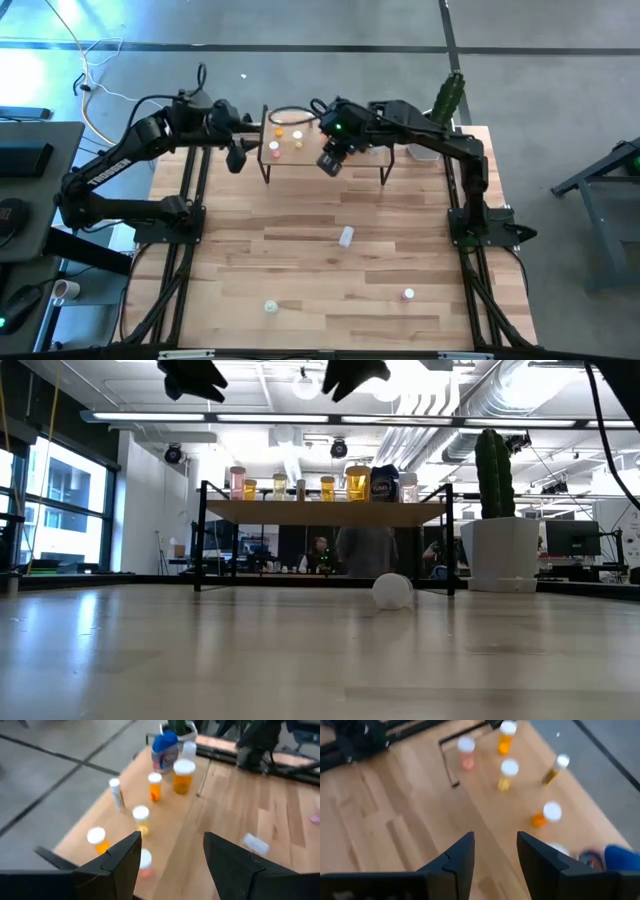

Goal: Pick and place medicine bottles onto shelf by color
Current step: Put the pink pill bottle on the shelf

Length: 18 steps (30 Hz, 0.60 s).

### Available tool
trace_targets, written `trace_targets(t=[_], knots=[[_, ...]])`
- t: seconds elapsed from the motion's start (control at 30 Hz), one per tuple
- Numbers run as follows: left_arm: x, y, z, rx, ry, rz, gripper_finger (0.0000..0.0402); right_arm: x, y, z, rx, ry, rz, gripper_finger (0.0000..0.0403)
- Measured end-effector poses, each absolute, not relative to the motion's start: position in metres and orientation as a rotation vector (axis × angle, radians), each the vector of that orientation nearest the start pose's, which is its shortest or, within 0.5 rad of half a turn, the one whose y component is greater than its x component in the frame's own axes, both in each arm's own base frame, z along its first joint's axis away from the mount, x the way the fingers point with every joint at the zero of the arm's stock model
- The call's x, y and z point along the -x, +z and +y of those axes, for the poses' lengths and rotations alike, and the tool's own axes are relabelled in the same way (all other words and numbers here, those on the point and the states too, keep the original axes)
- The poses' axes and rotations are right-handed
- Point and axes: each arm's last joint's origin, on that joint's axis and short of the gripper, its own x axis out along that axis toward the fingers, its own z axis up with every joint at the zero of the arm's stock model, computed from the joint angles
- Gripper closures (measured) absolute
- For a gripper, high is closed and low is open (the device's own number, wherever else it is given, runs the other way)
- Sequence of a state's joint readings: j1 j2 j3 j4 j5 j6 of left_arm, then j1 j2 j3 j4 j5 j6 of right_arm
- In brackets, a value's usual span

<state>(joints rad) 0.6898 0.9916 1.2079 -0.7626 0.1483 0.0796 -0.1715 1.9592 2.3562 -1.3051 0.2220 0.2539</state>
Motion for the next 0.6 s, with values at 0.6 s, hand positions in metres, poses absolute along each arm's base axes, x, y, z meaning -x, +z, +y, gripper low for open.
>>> trace_targets(t=[0.6], knots=[[-0.139,0.387,0.085,0.255,0.435,0.533,0.0197,-0.356,0.411,0.005,-0.068,-0.322,1.119,0.0265]])
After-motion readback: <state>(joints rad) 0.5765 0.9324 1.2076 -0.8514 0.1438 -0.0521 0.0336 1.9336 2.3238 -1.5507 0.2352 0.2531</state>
